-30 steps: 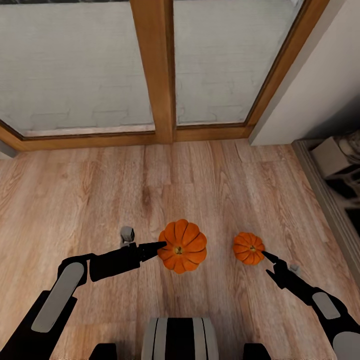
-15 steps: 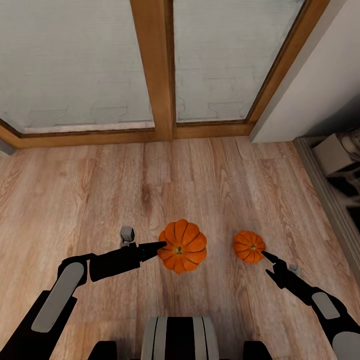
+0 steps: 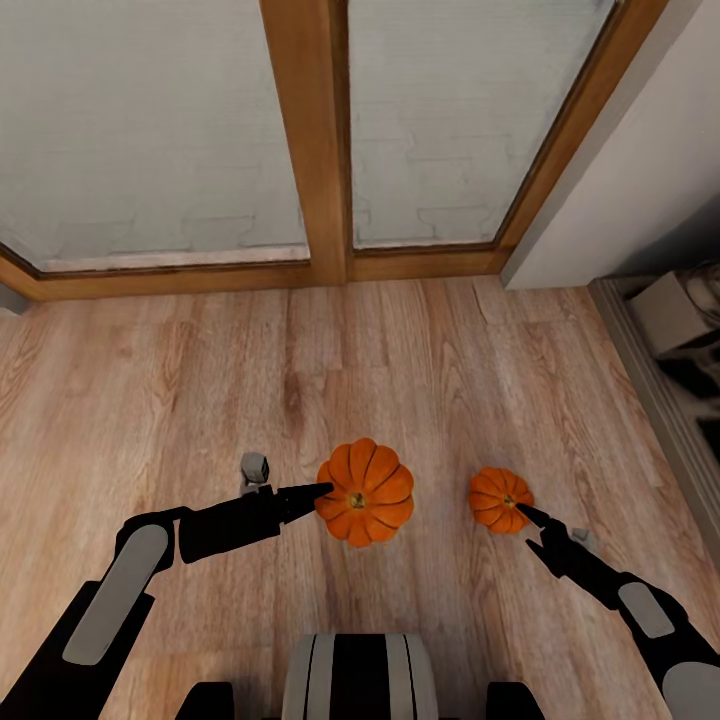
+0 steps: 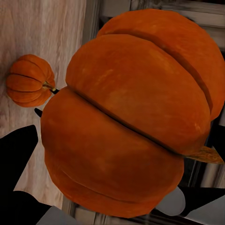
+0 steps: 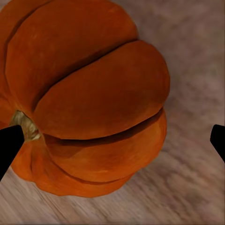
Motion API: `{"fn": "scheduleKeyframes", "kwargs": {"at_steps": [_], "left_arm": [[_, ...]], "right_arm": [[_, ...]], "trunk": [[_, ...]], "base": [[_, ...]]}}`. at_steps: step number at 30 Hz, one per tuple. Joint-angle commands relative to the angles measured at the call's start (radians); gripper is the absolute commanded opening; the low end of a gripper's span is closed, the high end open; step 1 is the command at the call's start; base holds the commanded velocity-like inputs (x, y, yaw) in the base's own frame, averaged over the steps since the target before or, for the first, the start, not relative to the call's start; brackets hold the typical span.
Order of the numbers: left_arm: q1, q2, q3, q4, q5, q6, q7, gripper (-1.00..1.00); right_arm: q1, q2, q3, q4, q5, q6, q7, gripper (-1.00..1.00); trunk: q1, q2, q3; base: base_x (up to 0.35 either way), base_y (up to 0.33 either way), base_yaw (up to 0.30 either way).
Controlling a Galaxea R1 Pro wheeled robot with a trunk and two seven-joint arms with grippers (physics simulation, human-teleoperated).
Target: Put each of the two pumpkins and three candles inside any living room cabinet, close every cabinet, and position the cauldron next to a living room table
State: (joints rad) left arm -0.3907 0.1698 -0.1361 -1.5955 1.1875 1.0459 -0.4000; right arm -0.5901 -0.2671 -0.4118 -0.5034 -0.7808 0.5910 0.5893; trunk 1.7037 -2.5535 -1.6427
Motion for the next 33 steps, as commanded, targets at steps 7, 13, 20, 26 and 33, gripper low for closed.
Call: {"fn": "scheduleKeyframes", "kwargs": {"at_steps": [7,13,20,26,33], "left_arm": [[-0.001,0.0,0.0,0.0,-0.005,0.001,-0.008,-1.0],[-0.001,0.0,0.0,0.0,-0.005,0.001,-0.008,-1.0],[-0.001,0.0,0.0,0.0,-0.005,0.001,-0.008,-1.0],[-0.001,0.0,0.0,0.0,-0.005,0.001,-0.008,-1.0],[-0.001,0.0,0.0,0.0,-0.005,0.001,-0.008,-1.0]], "right_arm": [[-0.001,0.0,-0.001,0.0,-0.003,0.007,0.001,1.0],[-0.001,0.0,-0.001,0.0,-0.003,0.007,0.001,1.0],[-0.001,0.0,0.0,0.0,-0.003,0.007,0.001,1.0],[-0.001,0.001,0.003,0.0,-0.003,0.007,0.001,1.0],[-0.001,0.001,0.005,0.0,-0.003,0.007,0.001,1.0]], "trunk": [[0.0,0.0,0.0],[0.0,0.0,0.0],[0.0,0.0,0.0],[0.0,0.0,0.0],[0.0,0.0,0.0]], "base": [[0.039,0.001,0.0],[0.047,0.0,0.0],[0.009,0.0,0.0],[0.099,0.0,0.0],[0.012,0.0,0.0]]}}
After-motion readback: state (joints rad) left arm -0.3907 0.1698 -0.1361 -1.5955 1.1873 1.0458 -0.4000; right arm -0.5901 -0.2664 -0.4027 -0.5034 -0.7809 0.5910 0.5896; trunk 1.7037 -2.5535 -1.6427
